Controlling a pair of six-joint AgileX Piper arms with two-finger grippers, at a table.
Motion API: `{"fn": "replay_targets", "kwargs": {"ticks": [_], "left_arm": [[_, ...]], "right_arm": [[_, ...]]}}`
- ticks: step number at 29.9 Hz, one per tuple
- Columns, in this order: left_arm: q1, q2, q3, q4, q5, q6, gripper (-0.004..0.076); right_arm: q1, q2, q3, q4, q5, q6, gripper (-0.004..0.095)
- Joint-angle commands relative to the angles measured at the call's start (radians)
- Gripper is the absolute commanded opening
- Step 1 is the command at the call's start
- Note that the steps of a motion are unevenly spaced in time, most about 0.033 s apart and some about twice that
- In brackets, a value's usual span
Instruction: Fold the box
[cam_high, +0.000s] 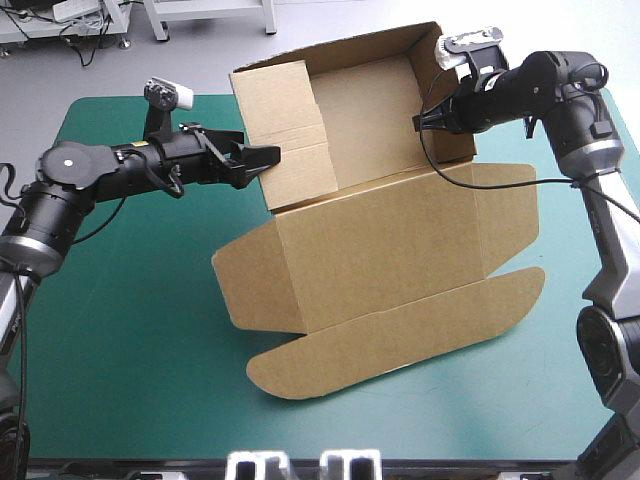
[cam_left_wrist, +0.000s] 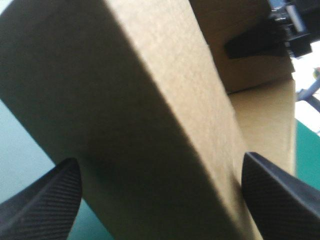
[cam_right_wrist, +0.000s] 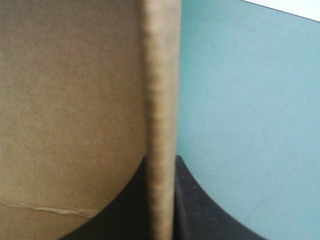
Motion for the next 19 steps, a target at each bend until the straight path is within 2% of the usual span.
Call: {"fn": "replay_targets", "kwargs": {"ticks": [1, 5, 8, 12, 14, 19], "left_arm": [[-0.091, -0.029, -0.03, 0.12, -0.249, -0.141, 0.0619], [-0.174, -0.025, -0.03, 0.287, -0.395, -0.318, 0.0619], [-0.204, -0.011, -0.03, 0.381, -0.463, -0.43, 0.0616], [-0.202, 0.022, -0.031, 0.469, -0.455, -0.519, 0.0554], [-0.202, 0.035, -0.031, 0.558, -0.43, -0.599, 0.0497], [-0.202, 0.049, -0.032, 0.673, -0.392, -0.702, 0.0379]], "right_arm": [[0.012, -0.047, -0.029, 0.022, -0.085, 0.04, -0.0018], [0.047, -0.024, -0.029, -0.031, -0.096, 0.091, -0.0018], [0.088, 0.005, -0.029, -0.051, -0.111, 0.113, -0.0018], [0.13, 0.033, -0.029, -0.062, -0.164, 0.156, -0.0019], [0.143, 0.042, -0.029, -0.074, -0.172, 0.166, -0.0019], [0.143, 0.073, -0.029, -0.137, -0.134, 0.213, -0.0019]]}}
